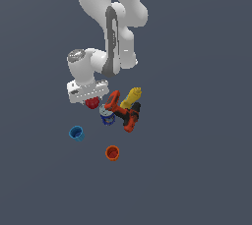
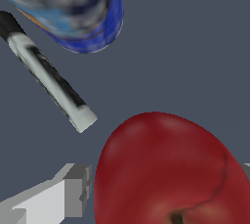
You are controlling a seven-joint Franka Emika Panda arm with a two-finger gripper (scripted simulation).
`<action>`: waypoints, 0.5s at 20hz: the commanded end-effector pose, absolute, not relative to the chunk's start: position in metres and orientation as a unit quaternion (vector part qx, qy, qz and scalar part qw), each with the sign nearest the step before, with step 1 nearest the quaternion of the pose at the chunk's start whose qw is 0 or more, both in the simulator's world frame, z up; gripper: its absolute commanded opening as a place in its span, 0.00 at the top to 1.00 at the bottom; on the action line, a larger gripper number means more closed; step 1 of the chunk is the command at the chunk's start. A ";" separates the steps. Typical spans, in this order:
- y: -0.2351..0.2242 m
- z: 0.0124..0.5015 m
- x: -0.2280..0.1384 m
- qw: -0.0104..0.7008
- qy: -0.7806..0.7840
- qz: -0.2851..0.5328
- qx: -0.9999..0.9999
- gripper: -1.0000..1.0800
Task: Pick up a designated object from a clutter of objects.
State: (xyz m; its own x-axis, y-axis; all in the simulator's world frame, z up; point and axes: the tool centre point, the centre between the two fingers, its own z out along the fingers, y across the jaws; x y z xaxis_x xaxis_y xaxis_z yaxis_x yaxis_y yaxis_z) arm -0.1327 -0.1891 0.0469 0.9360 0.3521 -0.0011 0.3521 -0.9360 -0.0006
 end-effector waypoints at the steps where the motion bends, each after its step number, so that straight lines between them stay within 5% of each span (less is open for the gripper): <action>1: -0.189 0.045 -0.132 0.000 -0.179 0.000 -0.984 0.04; 4: -0.189 0.046 -0.132 0.000 -0.179 0.000 -0.984 0.04; 5: -0.189 0.046 -0.132 0.000 -0.179 0.000 -0.984 1.00; 10: -0.189 0.046 -0.132 0.000 -0.179 0.000 -0.984 1.00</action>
State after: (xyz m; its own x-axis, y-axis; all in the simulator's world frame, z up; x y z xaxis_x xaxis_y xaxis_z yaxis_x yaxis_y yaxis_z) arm -0.1321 -0.1892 0.0457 0.9358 0.3526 -0.0007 0.3526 -0.9358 -0.0007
